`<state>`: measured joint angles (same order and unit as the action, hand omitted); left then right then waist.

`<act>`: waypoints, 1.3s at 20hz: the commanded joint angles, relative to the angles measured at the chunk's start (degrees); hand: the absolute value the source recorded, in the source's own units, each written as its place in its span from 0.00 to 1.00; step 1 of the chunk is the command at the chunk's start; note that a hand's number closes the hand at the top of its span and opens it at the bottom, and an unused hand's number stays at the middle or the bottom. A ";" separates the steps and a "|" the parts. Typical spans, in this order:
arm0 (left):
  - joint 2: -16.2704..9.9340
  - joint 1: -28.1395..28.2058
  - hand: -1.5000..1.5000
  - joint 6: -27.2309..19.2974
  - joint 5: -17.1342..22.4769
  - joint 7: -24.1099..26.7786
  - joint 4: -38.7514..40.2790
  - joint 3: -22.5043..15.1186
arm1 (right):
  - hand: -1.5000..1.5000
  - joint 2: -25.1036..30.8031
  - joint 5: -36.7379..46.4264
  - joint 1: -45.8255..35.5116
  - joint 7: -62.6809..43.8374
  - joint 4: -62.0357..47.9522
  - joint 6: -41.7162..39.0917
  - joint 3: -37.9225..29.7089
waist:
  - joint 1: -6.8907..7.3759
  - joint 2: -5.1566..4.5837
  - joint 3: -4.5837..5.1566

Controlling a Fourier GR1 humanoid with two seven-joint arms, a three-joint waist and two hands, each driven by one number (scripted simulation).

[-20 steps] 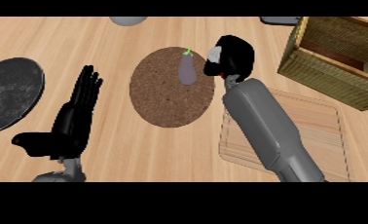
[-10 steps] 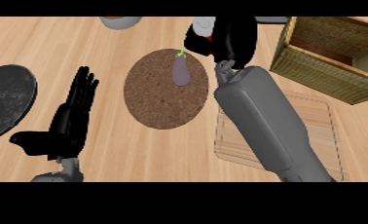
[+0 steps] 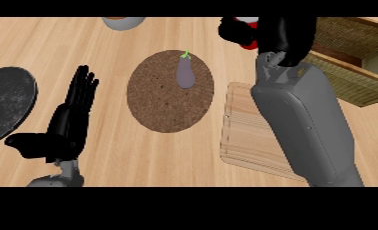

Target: Pick the can from the cutting board and place it in the basket

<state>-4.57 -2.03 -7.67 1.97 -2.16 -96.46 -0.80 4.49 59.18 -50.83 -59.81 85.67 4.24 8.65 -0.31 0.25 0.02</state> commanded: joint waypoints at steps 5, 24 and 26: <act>1.04 0.32 0.50 -0.30 -0.14 -0.18 -0.71 -0.55 | 1.00 9.67 -0.10 3.04 -0.67 2.55 -11.60 -5.87 | -0.07 -0.08 -0.02; 1.09 2.43 0.50 2.38 0.61 2.29 0.87 0.40 | 1.00 19.79 -6.82 14.80 18.37 -3.68 -7.60 -19.53 | 0.56 -0.28 -0.03; 2.82 6.21 0.50 1.00 -2.16 6.31 0.15 -1.96 | 1.00 16.60 -3.00 16.78 19.24 -7.06 -2.23 -16.50 | 0.87 -0.34 -0.03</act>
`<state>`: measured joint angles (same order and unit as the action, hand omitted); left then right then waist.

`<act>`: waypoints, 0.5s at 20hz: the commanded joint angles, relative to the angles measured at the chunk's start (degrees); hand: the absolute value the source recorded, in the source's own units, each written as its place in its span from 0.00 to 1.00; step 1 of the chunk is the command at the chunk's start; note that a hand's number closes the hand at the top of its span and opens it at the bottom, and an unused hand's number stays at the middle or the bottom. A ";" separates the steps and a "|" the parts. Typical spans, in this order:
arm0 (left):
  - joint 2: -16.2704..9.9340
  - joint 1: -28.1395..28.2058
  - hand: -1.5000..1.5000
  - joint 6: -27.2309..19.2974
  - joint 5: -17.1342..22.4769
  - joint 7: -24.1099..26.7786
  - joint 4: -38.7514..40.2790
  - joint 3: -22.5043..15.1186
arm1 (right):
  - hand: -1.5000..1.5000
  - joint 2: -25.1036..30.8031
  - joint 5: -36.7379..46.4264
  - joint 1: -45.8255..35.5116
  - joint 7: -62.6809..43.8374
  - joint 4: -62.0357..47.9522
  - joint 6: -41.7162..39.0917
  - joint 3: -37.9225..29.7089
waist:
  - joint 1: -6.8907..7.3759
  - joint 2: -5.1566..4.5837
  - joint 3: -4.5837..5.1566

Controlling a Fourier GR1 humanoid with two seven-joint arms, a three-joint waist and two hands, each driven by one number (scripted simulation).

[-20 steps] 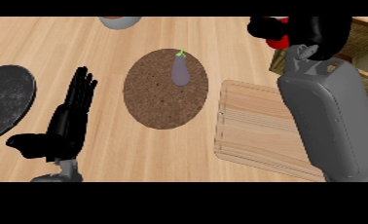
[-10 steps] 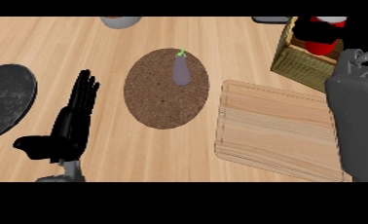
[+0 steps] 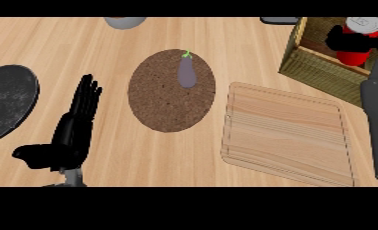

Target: Pick the can from the cutting board and place it in the basket

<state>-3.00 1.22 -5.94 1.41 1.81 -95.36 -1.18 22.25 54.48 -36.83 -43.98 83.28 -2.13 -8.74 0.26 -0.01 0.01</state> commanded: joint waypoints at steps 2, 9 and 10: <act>-1.68 -4.68 0.50 0.26 1.27 -4.90 -1.36 2.23 | 1.00 2.11 -0.41 1.25 4.36 -5.68 0.56 -1.64 | -0.07 -0.05 -0.02; 0.49 -5.07 0.50 -2.07 -0.70 -6.40 -1.54 0.87 | 1.00 1.46 -2.32 1.46 9.32 -10.11 6.32 -4.42 | 0.02 -0.03 -0.02; -0.06 -2.12 0.50 0.45 0.07 -1.94 0.48 0.89 | 1.00 3.36 -4.64 1.53 12.29 -12.26 4.63 -5.99 | 0.04 -0.04 -0.01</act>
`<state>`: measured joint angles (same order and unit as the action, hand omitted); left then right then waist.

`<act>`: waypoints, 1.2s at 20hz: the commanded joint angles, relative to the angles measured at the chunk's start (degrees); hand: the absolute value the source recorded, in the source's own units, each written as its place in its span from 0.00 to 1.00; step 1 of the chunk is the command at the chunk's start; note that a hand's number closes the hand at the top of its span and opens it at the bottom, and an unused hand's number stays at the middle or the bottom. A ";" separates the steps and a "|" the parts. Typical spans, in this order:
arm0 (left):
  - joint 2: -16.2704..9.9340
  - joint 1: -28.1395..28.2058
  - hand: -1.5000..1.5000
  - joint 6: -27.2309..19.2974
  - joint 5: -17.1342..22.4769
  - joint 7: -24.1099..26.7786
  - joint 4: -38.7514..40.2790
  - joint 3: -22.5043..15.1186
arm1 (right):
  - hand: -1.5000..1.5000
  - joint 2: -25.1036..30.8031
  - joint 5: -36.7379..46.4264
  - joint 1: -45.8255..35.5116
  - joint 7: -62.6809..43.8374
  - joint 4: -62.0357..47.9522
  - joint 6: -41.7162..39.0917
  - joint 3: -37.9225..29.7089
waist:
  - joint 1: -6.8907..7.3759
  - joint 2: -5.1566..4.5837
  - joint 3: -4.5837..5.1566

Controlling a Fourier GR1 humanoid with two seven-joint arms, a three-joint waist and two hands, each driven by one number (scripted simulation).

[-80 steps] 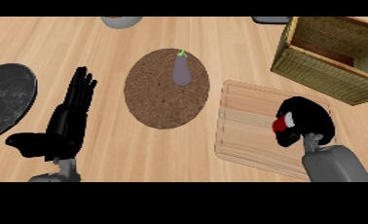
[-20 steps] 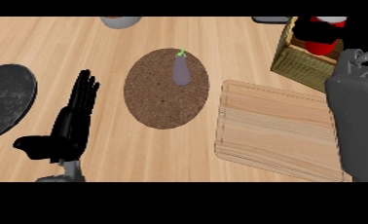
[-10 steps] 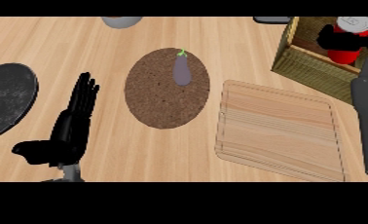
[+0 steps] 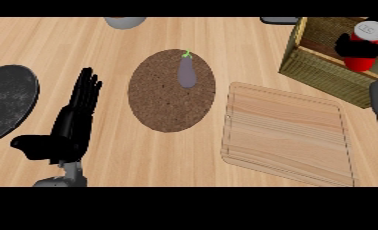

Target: Pick the can from the cutting board and place it in the basket

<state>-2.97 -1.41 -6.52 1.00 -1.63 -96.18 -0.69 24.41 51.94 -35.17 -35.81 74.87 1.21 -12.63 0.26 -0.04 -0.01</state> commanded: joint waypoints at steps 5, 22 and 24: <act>1.41 -1.23 0.50 -1.84 -1.99 -2.65 -1.73 -1.46 | 1.00 -1.35 -1.49 4.27 4.40 -2.85 5.97 -1.82 | -0.19 0.07 0.00; 1.87 -0.49 0.50 -0.76 -1.54 0.67 0.84 -0.25 | 0.00 0.99 -8.76 4.56 14.10 -10.61 12.22 -6.92 | -0.38 0.10 0.01; -0.24 3.87 0.50 1.36 -0.19 -2.06 -5.11 0.05 | 0.00 -0.47 -7.42 3.05 13.86 -10.89 15.93 -6.11 | 0.07 0.12 0.00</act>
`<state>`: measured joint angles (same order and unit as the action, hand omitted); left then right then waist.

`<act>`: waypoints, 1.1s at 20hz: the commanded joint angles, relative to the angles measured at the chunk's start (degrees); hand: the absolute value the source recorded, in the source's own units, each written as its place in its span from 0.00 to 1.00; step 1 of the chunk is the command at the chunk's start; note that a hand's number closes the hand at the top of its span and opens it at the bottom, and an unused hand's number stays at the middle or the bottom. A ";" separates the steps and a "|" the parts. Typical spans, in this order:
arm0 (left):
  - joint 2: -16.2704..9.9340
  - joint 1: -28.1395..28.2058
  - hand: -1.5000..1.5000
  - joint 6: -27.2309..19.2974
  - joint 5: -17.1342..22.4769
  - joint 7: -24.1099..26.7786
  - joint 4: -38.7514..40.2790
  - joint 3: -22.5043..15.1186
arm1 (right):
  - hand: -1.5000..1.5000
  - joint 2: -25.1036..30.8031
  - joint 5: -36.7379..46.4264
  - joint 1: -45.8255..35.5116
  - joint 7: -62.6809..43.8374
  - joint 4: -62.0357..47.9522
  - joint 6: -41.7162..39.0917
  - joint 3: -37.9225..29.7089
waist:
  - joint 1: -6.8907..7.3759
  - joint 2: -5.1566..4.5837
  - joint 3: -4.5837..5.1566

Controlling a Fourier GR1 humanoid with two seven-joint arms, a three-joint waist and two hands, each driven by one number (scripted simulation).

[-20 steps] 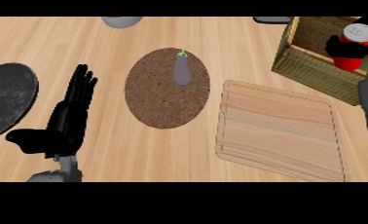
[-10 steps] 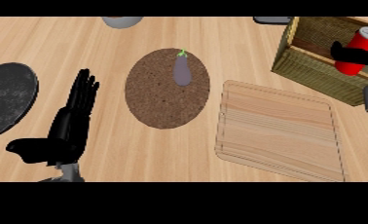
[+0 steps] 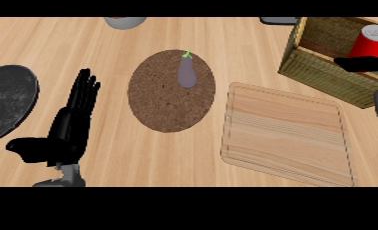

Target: Pick the can from the cutting board and place it in the basket

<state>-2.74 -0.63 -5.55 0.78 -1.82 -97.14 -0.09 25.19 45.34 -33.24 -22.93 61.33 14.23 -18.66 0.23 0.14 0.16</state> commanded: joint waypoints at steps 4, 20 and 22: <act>0.73 -1.11 0.50 -0.24 0.57 -0.27 0.73 0.33 | 0.00 -0.27 -1.29 2.65 6.68 3.37 9.63 -2.10 | -0.20 -0.14 -0.17; 0.73 1.16 0.50 -1.04 -0.57 -0.16 -0.23 0.52 | 0.00 8.65 -10.54 12.37 -6.26 28.60 2.98 -15.81 | -1.30 0.21 -0.17; -0.70 -0.98 0.50 0.85 1.43 0.34 1.81 2.45 | 0.00 9.47 -16.19 16.18 -4.09 32.67 -1.82 -17.76 | -1.33 0.14 -0.15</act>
<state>-2.40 -1.01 -6.01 0.74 -1.72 -96.40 0.90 32.60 36.58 -22.02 -28.52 87.17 17.07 -31.69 -0.79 0.24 0.01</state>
